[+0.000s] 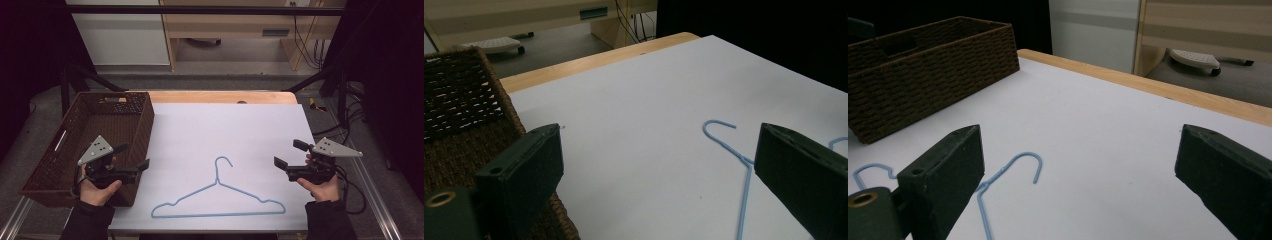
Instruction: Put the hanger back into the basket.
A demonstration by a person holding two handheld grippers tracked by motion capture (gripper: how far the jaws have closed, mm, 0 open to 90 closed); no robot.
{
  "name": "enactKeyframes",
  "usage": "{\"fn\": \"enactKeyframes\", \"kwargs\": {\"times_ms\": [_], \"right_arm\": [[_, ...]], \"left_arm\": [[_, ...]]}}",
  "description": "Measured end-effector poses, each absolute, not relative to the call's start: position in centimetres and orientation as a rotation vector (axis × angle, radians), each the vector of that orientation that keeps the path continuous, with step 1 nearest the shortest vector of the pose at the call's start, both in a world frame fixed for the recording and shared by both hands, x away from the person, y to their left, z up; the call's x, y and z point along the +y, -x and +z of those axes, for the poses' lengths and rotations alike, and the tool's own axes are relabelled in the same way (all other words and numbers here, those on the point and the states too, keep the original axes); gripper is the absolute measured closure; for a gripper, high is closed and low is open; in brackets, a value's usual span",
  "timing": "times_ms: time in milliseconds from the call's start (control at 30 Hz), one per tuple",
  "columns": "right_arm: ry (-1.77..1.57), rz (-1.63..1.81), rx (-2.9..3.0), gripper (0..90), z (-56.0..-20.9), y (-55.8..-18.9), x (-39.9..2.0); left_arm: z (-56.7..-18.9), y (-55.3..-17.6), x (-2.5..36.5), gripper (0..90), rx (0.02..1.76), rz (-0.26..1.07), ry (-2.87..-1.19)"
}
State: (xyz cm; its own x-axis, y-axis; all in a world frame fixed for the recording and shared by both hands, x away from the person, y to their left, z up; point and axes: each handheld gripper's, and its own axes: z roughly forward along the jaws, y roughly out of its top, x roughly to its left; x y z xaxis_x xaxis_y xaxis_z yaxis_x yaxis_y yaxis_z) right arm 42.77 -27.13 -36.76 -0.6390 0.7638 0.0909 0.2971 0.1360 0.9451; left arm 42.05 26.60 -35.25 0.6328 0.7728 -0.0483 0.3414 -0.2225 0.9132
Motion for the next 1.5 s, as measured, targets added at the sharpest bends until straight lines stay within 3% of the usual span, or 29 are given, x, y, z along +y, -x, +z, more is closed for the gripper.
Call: {"fn": "enactKeyframes", "kwargs": {"times_ms": [433,867,1500], "right_arm": [[-1.002,1.457,2.067,7.2,-36.8,-42.9,-26.0],[-0.94,1.353,2.235,8.7,-38.0,-43.1,-22.0],[-0.856,1.136,2.497,20.1,-42.0,-43.8,-17.0]], "left_arm": [[-35.4,-41.8,25.2,5.4,0.864,0.504,-1.837],[-36.4,-41.6,22.2,5.4,0.817,0.461,-1.905],[-37.6,-41.6,20.1,5.6,0.785,0.424,-1.976]]}}
